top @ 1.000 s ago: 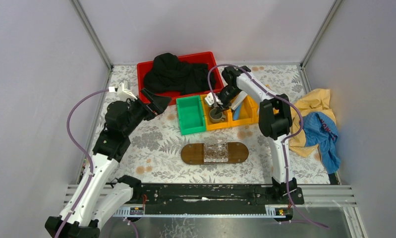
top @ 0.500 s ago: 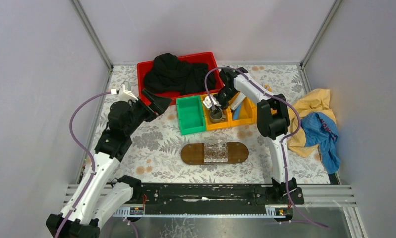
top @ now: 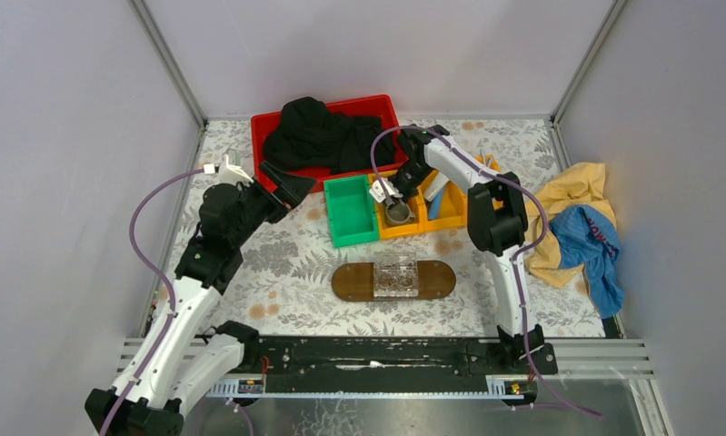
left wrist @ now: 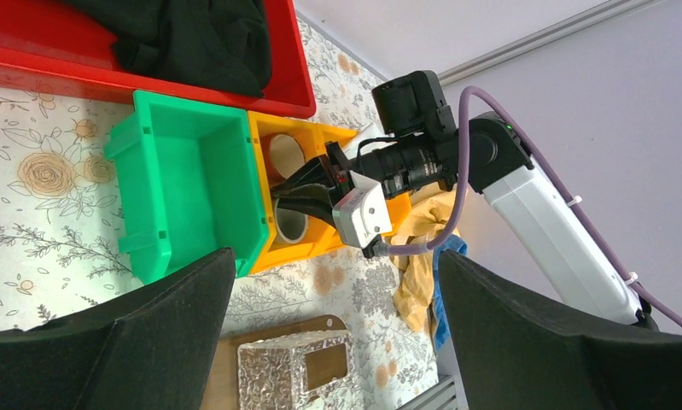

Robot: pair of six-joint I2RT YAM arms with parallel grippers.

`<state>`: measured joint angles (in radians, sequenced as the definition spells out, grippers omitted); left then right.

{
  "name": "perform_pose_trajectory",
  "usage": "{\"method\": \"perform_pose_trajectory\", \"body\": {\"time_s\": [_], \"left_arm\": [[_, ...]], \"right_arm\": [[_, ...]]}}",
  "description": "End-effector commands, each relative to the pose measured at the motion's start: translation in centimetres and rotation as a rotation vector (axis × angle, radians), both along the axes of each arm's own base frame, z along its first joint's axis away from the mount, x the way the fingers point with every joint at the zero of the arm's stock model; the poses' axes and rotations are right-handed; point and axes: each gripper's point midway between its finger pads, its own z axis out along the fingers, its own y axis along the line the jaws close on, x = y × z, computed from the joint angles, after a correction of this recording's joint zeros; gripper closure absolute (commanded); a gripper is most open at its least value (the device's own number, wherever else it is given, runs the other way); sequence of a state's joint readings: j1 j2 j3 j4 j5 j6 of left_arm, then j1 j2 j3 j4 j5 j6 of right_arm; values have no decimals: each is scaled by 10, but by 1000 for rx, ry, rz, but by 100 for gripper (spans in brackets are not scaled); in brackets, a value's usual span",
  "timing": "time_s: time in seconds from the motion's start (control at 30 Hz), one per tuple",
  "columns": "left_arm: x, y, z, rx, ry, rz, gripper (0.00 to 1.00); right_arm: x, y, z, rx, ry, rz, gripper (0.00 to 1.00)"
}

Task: Prepare toiletry sets of a toothbrush and toothpaste on the tray

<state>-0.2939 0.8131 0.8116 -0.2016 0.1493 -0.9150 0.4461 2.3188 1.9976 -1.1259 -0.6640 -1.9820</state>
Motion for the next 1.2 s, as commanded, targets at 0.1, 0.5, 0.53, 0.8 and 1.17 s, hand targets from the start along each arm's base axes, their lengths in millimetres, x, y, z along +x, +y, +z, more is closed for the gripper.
{"method": "perform_pose_trajectory", "body": {"time_s": [0.1,0.5,0.53,0.8,1.17], "left_arm": [[3,-6,23,-51,-69,-14,5],[2,-20,45,-91,-134,-97,5],[1,-22,48,-95,-142,-109,5],[-2,-31,72,-128,-240,-165,4],[7,-43,82,-128,-297,-223,4]], "right_arm": [[8,2,69,59,-112,-38,98],[3,4,156,154,-141,-201,100],[1,4,167,162,-128,-238,100],[-46,-13,228,190,154,-662,100],[-129,-61,235,218,288,-1000,100]]}}
